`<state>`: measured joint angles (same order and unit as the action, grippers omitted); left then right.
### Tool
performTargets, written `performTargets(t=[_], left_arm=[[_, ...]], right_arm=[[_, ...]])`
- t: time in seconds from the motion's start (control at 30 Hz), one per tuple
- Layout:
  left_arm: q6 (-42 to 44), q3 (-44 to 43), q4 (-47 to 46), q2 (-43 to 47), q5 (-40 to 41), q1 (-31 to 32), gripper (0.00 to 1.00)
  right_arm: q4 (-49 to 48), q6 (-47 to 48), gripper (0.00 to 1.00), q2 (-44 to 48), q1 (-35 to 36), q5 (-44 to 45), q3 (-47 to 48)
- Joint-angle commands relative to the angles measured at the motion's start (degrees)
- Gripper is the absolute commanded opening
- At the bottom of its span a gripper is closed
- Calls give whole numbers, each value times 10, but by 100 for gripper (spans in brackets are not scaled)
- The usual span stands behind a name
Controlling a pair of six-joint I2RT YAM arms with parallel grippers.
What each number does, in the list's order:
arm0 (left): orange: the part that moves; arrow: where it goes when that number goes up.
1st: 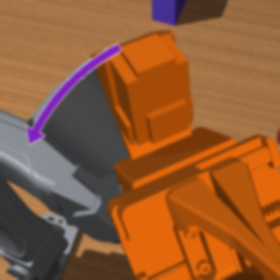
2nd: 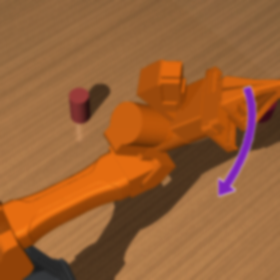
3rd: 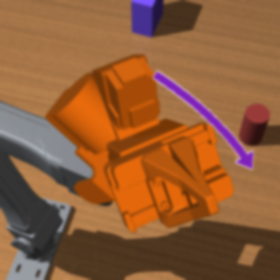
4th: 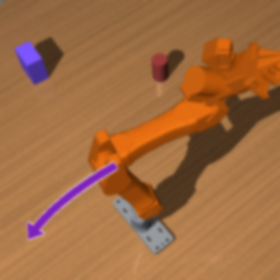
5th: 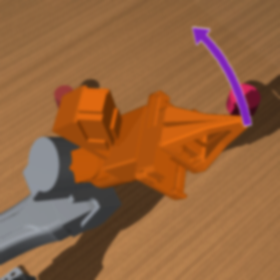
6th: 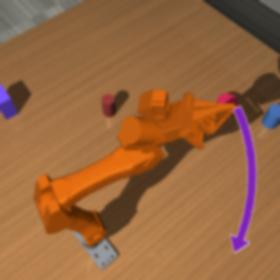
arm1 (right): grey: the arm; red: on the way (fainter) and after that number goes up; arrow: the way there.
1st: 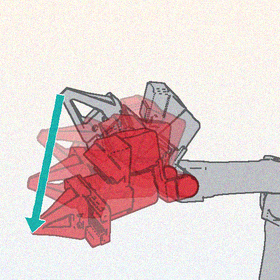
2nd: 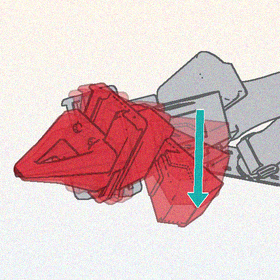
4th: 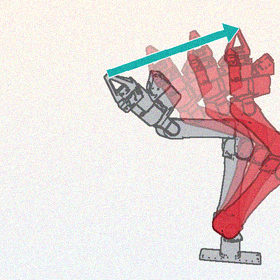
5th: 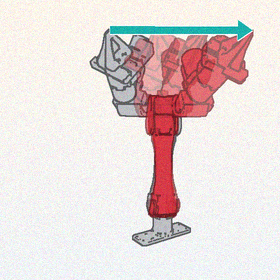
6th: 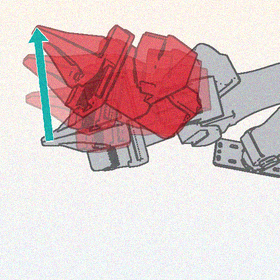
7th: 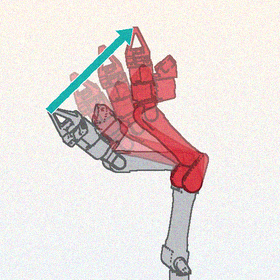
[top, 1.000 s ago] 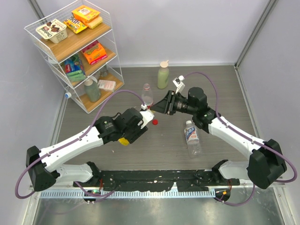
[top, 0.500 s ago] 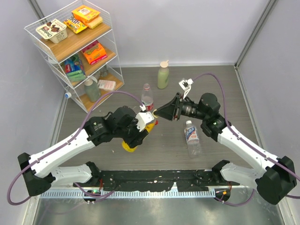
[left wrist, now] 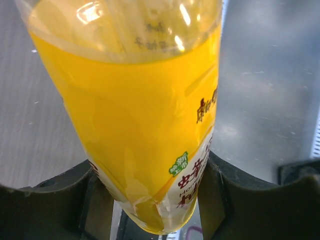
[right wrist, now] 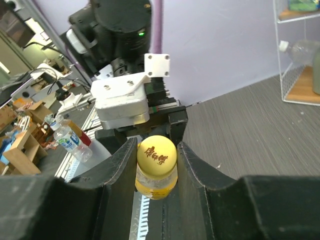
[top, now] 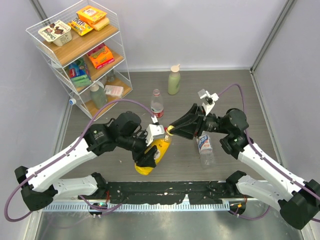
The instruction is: Unscrew the bottle caps
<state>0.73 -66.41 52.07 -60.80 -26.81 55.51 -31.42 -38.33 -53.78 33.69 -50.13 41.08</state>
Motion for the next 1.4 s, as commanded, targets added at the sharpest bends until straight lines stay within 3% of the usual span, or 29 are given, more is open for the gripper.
performTargets(t=[0.0, 0.1, 0.47, 0.77, 1.07, 1.37], left_arm=[[28, -33, 16, 1, -155, 6, 0], [29, -43, 25, -7, -200, 6, 0], [29, -48, 34, 2, -235, 6, 0], [30, -43, 45, -13, -237, 5, 0], [7, -35, -2, 17, -139, 6, 0], [-35, -8, -88, 55, 59, 6, 0]], right_arm=[[-91, 7, 2, 28, 2, -12, -13], [-115, 8, 2, 46, 3, -12, -21], [-119, 30, 2, 97, 3, 23, -28], [-85, 54, 2, 133, 3, 133, -32], [99, 122, 2, 127, 3, 293, -36], [178, 164, 2, 16, 3, 391, -75]])
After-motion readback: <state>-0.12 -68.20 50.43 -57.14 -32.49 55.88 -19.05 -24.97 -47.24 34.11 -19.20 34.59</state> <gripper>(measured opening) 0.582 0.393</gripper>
